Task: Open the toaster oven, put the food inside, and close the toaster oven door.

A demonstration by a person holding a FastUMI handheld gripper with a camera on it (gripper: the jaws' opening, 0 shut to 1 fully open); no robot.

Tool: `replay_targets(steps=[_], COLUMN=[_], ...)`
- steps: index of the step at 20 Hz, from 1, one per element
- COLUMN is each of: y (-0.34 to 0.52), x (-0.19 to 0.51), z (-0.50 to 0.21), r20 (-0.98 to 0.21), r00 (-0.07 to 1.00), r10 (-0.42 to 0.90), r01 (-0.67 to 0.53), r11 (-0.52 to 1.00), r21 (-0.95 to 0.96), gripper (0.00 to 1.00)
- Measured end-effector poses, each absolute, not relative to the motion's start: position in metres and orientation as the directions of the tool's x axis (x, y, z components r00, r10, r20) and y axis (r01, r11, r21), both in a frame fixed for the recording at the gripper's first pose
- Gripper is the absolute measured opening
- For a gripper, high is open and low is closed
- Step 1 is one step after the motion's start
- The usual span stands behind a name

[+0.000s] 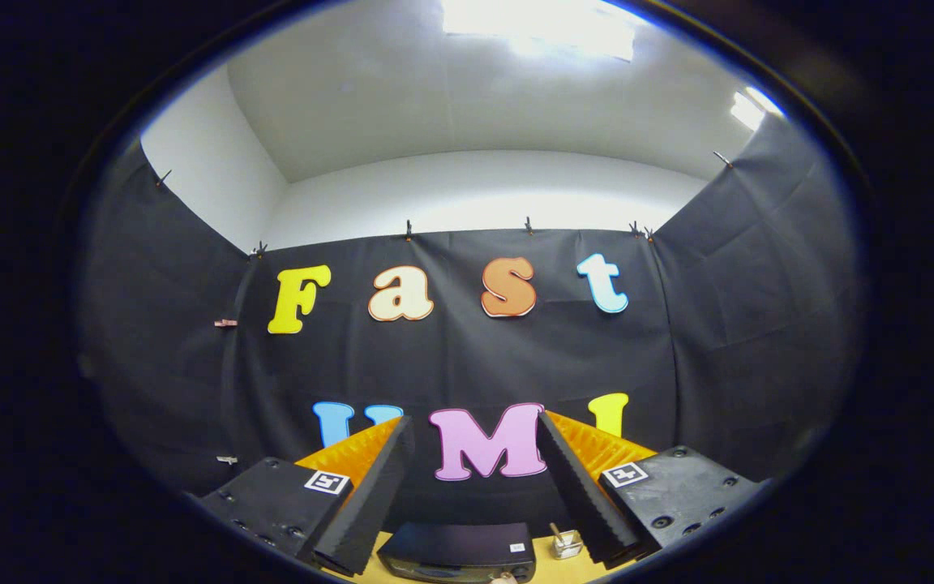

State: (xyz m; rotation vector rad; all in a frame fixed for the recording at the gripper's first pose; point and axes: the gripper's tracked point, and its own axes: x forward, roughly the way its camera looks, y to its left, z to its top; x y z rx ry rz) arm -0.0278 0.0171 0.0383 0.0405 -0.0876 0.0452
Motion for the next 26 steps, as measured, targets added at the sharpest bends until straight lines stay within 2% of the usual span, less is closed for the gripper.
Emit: replay_targets(steps=[3,7,17,26], y=[0.011,0.002,0.005,0.002], x=[-0.030,-0.029,-0.025,-0.025], z=[0.057,0.060,0.041,0.030], r20=[0.140,0.150,0.095,0.063], r00=[0.988,0.986,0.991,0.995], r10=[0.067,0.074,0.096,0.072], r01=[-0.076,-0.078,-0.099,-0.073], r11=[0.995,0.997,0.995,0.997], r21=[0.061,0.019,0.028,0.015], gripper=[0.97,0.97,0.97,0.97])
